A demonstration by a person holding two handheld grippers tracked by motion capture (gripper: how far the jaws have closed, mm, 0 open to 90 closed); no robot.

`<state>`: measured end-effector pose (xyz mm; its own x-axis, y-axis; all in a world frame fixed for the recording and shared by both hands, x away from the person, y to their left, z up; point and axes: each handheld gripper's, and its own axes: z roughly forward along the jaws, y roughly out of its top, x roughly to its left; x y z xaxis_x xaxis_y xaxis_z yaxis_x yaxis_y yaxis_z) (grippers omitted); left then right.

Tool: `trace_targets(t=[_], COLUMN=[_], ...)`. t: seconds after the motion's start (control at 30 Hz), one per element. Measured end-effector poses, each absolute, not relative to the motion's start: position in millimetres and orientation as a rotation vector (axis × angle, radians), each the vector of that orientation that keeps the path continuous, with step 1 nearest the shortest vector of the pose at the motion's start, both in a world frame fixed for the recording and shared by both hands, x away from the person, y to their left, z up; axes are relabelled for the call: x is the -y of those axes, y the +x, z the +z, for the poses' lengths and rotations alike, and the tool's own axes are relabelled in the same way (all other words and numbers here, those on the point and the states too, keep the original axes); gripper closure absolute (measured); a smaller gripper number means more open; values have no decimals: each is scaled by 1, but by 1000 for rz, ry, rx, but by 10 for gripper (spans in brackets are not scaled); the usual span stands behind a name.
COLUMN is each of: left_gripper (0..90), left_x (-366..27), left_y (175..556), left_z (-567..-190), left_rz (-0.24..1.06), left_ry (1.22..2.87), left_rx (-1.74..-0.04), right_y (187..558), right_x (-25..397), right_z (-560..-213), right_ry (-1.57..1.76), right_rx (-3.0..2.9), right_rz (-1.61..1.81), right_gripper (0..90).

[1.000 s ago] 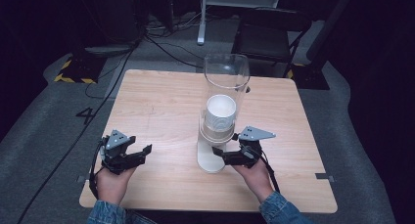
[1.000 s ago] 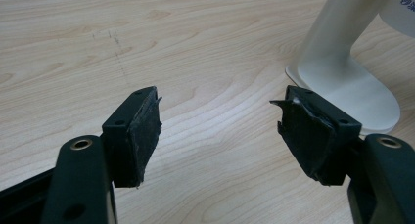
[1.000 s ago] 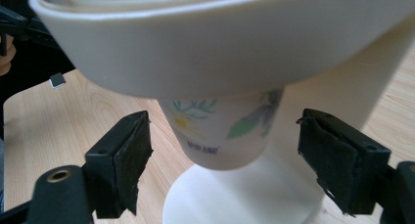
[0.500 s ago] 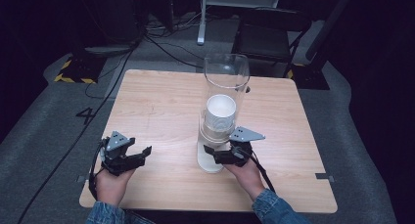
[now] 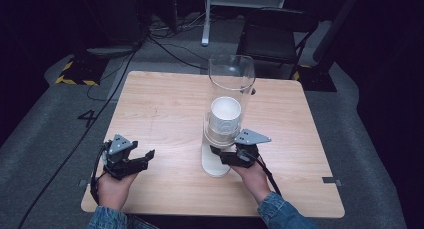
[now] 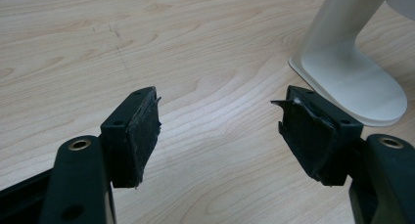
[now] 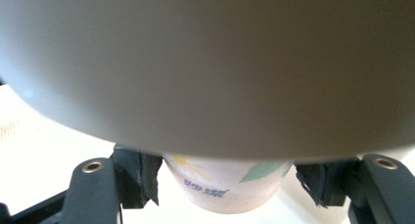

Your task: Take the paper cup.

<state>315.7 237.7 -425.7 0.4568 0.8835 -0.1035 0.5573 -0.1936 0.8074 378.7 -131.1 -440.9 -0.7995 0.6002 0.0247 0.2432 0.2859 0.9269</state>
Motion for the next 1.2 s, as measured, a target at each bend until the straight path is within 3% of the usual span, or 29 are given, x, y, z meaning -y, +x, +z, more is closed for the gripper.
trace_targets(t=[1.2], left_gripper=[309], left_x=[-238], left_y=[317], left_z=[-427], left_rz=[487], left_ry=[1879], left_rx=[-1216], right_y=[383], right_x=[137], right_z=[-448], right_ry=[733], right_rx=[-2214], right_rz=[1527], right_gripper=[341])
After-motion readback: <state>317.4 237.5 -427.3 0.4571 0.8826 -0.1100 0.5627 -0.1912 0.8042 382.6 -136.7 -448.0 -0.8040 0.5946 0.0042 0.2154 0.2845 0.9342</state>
